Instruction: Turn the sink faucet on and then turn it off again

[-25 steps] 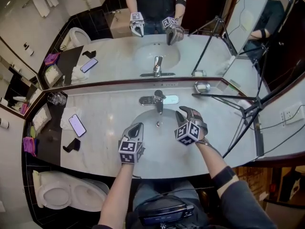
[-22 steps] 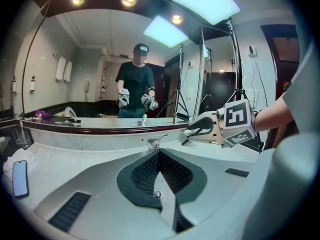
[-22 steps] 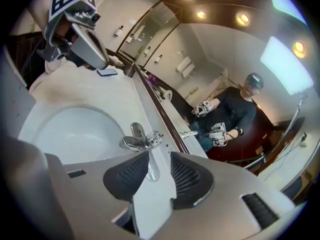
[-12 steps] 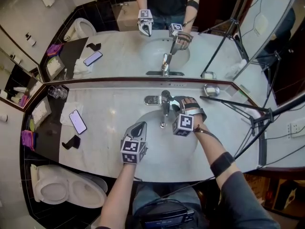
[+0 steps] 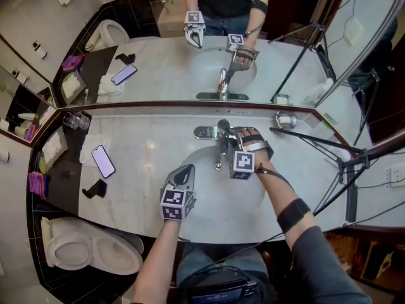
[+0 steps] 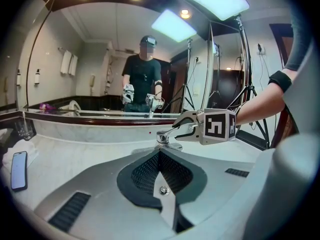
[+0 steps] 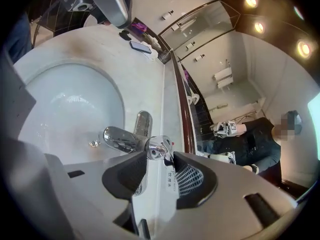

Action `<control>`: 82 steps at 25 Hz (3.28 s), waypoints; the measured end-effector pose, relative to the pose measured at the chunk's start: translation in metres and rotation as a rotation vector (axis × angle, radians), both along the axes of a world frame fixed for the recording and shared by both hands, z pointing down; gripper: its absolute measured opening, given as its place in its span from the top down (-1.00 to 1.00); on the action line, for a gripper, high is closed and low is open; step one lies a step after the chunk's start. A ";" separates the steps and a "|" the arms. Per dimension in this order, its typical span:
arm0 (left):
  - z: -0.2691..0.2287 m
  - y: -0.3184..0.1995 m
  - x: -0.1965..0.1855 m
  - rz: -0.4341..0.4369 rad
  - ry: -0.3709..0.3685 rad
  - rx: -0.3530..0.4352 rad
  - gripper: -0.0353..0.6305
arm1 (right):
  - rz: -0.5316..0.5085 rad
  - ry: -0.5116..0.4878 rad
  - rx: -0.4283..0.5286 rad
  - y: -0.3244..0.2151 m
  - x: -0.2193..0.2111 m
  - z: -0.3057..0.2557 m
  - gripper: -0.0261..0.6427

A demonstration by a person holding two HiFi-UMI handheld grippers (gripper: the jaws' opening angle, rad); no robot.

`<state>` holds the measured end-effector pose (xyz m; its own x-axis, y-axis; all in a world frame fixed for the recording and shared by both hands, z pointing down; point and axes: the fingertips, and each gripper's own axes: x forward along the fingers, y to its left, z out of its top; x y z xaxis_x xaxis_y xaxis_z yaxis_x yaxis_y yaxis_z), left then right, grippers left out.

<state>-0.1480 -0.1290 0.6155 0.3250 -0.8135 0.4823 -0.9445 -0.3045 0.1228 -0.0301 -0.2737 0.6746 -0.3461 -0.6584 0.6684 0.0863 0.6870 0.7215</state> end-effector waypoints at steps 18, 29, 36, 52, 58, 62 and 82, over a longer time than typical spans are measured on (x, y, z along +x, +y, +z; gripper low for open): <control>0.004 -0.005 0.006 0.004 0.015 -0.008 0.89 | 0.011 0.019 -0.005 0.016 0.008 0.016 0.43; 0.008 -0.002 0.008 0.002 0.015 -0.013 0.89 | 0.032 0.019 -0.003 0.025 0.014 0.029 0.42; 0.006 0.002 0.008 0.006 0.006 -0.014 0.89 | 0.034 0.001 -0.014 0.027 0.012 0.029 0.42; -0.042 0.025 0.020 0.034 0.000 0.026 0.89 | 0.221 -0.254 -0.067 0.063 0.035 -0.044 0.51; -0.059 0.034 0.016 0.026 -0.028 0.068 0.89 | 0.298 -0.381 -0.071 0.096 0.056 -0.079 0.78; -0.071 0.042 0.015 0.032 -0.037 0.080 0.89 | 0.379 -0.491 -0.086 0.113 0.075 -0.097 0.87; -0.078 0.079 0.001 0.028 0.019 0.091 0.89 | 0.784 -1.068 -0.351 0.184 0.161 -0.104 0.87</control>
<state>-0.1465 -0.0504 0.5379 0.3567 -0.8441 0.4004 -0.9332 -0.3416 0.1112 0.1307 -0.0894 0.5703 -0.4123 -0.7713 0.4849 -0.8892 0.4566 -0.0297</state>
